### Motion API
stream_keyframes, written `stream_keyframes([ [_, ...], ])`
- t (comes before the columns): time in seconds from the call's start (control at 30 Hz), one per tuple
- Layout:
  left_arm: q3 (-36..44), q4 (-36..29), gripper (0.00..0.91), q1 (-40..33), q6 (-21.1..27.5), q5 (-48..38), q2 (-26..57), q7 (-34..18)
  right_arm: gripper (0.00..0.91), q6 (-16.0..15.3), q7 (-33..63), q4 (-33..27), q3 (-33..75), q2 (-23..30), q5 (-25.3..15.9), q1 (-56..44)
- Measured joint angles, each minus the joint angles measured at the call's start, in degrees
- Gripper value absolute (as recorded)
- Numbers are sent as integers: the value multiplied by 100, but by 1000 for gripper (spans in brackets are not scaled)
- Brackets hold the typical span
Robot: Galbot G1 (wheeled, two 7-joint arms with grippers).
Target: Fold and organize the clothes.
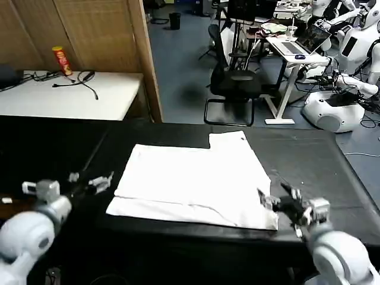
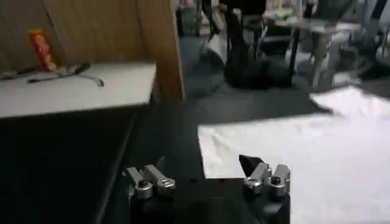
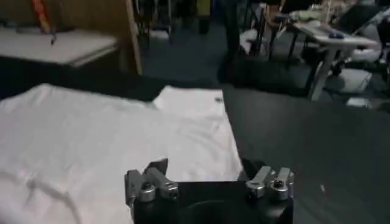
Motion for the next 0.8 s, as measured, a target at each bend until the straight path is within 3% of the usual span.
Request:
stream_keyframes([
  [0.4, 2048, 2429, 878, -2924, 359, -37, -784, 241, 878, 101, -133, -2667, -1260, 718, -392, 2473],
  [0.8, 2688, 4329, 878, -4216, 243, 505, -1564, 577, 878, 145, -231, -4441, -1467, 1284, -411, 3495],
])
